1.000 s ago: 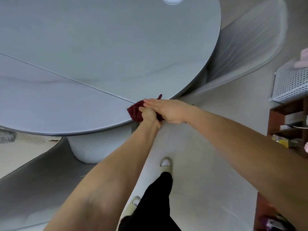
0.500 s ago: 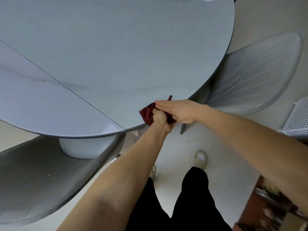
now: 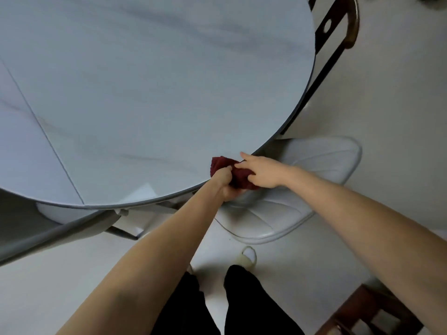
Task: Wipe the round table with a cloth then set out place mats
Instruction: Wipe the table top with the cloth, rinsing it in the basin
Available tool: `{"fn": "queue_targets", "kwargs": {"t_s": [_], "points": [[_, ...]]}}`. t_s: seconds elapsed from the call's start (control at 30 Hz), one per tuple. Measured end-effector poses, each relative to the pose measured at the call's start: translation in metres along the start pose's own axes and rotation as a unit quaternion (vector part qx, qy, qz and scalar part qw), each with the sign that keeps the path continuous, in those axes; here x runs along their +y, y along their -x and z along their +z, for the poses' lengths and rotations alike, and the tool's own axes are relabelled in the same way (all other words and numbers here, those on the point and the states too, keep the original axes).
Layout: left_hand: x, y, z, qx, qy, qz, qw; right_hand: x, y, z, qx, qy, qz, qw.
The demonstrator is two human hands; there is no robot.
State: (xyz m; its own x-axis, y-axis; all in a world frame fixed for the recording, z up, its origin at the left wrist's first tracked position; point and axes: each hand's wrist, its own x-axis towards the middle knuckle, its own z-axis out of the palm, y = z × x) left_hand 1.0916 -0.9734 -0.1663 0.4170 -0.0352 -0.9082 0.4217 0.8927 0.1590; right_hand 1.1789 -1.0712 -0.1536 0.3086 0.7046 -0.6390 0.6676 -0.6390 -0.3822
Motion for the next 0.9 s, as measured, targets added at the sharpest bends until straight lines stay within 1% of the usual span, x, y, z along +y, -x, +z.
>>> {"fn": "queue_targets", "kwargs": {"t_s": [0.07, 0.1, 0.17, 0.2, 0.27, 0.33, 0.43, 0.5, 0.6, 0.67, 0.77, 0.83, 0.87, 0.9], "points": [[-0.005, 0.006, 0.003, 0.011, -0.064, 0.032, 0.997, 0.016, 0.01, -0.005, -0.02, -0.122, -0.005, 0.992], [-0.005, 0.011, 0.003, 0.012, -0.107, 0.057, 0.993, 0.02, 0.014, -0.008, -0.038, -0.193, -0.013, 0.98], [0.005, 0.025, 0.003, 0.003, -0.161, 0.109, 0.981, 0.024, 0.023, -0.024, -0.082, -0.345, -0.02, 0.935], [0.015, 0.03, 0.002, -0.002, -0.179, 0.138, 0.974, 0.023, 0.023, -0.035, -0.085, -0.396, -0.017, 0.914], [0.036, 0.039, -0.003, -0.002, -0.224, 0.186, 0.957, 0.017, 0.014, -0.055, -0.035, -0.438, -0.001, 0.898], [0.054, 0.046, -0.006, -0.011, -0.267, 0.224, 0.937, 0.007, 0.002, -0.07, 0.033, -0.431, 0.012, 0.902], [0.077, 0.053, -0.006, -0.046, -0.302, 0.254, 0.918, -0.01, -0.012, -0.089, 0.075, -0.394, -0.014, 0.916], [0.093, 0.054, -0.001, -0.056, -0.303, 0.276, 0.91, -0.018, -0.019, -0.104, 0.103, -0.405, -0.043, 0.907], [0.114, 0.057, 0.009, -0.021, -0.317, 0.316, 0.894, -0.021, -0.029, -0.123, 0.146, -0.429, -0.061, 0.889], [0.126, 0.061, 0.015, 0.011, -0.346, 0.349, 0.871, -0.025, -0.034, -0.135, 0.15, -0.446, -0.079, 0.879], [0.144, 0.066, 0.02, 0.056, -0.394, 0.372, 0.839, -0.032, -0.043, -0.152, 0.155, -0.412, -0.102, 0.892], [0.148, 0.066, 0.022, 0.092, -0.442, 0.379, 0.808, -0.033, -0.049, -0.159, 0.163, -0.384, -0.099, 0.903], [0.149, 0.068, 0.024, 0.1, -0.451, 0.381, 0.801, -0.032, -0.052, -0.163, 0.162, -0.374, -0.101, 0.908], [0.149, 0.069, 0.027, 0.092, -0.446, 0.375, 0.807, -0.031, -0.054, -0.167, 0.158, -0.372, -0.108, 0.908]]}}
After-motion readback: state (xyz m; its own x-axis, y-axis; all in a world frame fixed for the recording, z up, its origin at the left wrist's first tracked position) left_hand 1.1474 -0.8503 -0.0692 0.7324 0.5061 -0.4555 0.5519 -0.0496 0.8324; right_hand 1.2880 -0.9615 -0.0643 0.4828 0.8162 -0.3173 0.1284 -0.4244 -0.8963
